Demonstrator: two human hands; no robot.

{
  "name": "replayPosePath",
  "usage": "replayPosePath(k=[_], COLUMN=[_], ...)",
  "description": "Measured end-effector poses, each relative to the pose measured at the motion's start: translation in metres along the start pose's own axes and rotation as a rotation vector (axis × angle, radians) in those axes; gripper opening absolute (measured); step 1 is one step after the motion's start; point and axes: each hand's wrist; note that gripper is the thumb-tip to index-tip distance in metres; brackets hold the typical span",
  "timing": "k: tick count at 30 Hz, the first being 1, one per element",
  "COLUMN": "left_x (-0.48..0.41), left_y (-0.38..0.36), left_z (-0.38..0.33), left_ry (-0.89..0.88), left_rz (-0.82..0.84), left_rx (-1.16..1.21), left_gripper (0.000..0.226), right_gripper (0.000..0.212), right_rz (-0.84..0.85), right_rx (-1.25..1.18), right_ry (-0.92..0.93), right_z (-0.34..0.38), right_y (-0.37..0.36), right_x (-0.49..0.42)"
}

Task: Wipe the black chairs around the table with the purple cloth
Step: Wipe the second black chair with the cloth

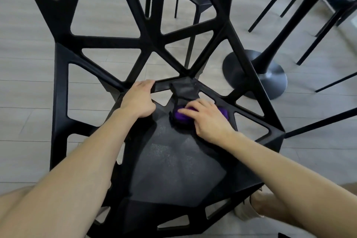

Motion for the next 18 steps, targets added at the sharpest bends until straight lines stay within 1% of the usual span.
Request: replayPosePath(k=[2,4,5,7,9,11,13,15,16,18], left_x=[-0.002,-0.003,-0.003,-0.004,-0.003,-0.002,0.0,0.007,0.013,0.031], left_y=[-0.002,-0.005,-0.005,-0.005,-0.006,-0.006,-0.003,0.003,0.006,0.01], left_z=[0.0,0.0,-0.001,-0.002,-0.001,0.0,0.0,0.002,0.005,0.013], left_ry=[-0.017,-0.026,-0.028,-0.036,-0.025,-0.011,-0.013,-0.035,-0.043,-0.013], left_rz=[-0.011,-0.015,-0.015,-0.015,-0.022,-0.025,-0.008,0.057,0.074,0.039], left_rx=[-0.048,-0.083,-0.098,-0.113,-0.105,-0.091,-0.07,-0.05,-0.04,-0.025], left_gripper=[0.087,0.089,0.089,0.087,0.086,0.085,0.086,0.088,0.088,0.085], right_gripper=[0.063,0.063,0.063,0.064,0.064,0.062,0.059,0.06,0.062,0.062], right_rz=[-0.112,-0.077,-0.056,-0.044,-0.051,0.0,0.004,-0.071,-0.113,-0.215], right_rx=[0.124,0.152,0.161,0.153,0.085,0.027,0.004,0.043,0.06,0.032], right_ry=[-0.138,-0.246,-0.257,-0.219,-0.167,-0.118,-0.098,-0.129,-0.2,-0.389], right_z=[-0.013,-0.015,-0.014,-0.009,0.001,0.015,0.014,0.003,-0.004,0.006], right_y=[0.008,0.012,0.012,0.016,0.016,0.011,0.007,0.003,-0.002,-0.015], right_x=[-0.053,-0.088,-0.09,-0.066,-0.012,0.045,0.057,0.015,-0.015,-0.064])
Point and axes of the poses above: each hand's wrist, its own x-axis away from the middle knuckle, its own y-axis out of the back of the hand, z = x × y, and after that the axes turned 15 degrees about -x, right-handed
